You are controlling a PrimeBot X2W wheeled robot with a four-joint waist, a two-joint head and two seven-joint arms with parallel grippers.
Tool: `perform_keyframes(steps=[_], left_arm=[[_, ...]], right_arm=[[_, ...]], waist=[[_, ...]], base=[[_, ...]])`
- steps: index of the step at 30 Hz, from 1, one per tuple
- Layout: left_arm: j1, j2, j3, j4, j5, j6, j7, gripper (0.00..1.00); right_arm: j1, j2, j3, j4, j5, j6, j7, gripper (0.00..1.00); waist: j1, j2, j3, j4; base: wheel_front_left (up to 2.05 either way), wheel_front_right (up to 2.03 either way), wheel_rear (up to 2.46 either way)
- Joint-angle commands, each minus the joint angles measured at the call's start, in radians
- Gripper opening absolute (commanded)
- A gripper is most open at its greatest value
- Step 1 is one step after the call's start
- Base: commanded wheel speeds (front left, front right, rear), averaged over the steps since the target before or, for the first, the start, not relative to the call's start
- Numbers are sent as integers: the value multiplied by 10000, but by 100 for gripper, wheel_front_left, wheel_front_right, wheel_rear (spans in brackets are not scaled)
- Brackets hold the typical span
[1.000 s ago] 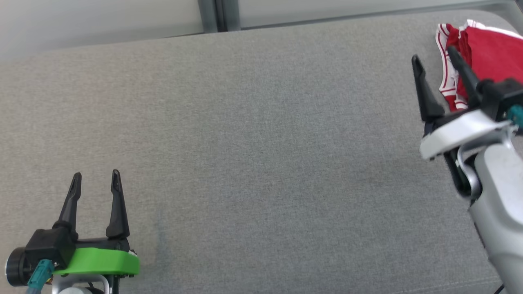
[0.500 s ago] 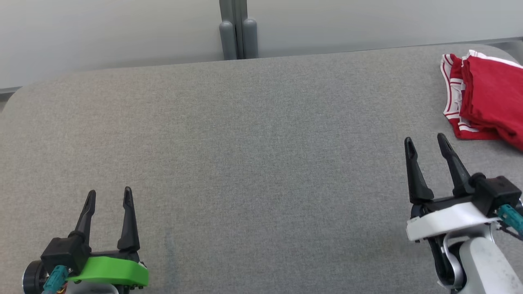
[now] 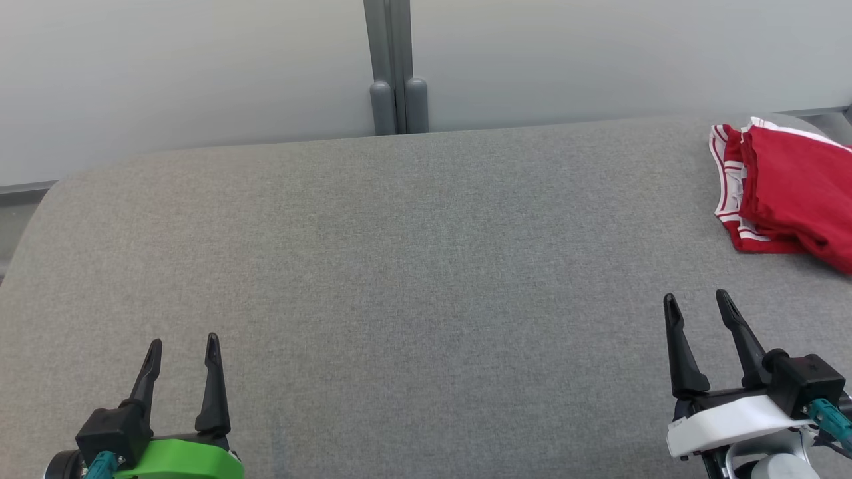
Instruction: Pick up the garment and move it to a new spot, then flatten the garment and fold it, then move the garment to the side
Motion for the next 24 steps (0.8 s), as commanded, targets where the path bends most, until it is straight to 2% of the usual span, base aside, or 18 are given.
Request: perform_keyframes(steps=[1, 24], left_arm=[[97, 31, 8, 30, -7, -13, -37, 100], [175, 230, 1, -367, -275, 204, 326, 100]], right_arm=[[90, 48, -41, -67, -91, -18, -26, 100], [-146, 306, -196, 104, -352, -18, 230, 100]], waist=[[1, 0, -86, 41], [1, 0, -354, 99]], base=[[0, 0, 0], [0, 0, 0]])
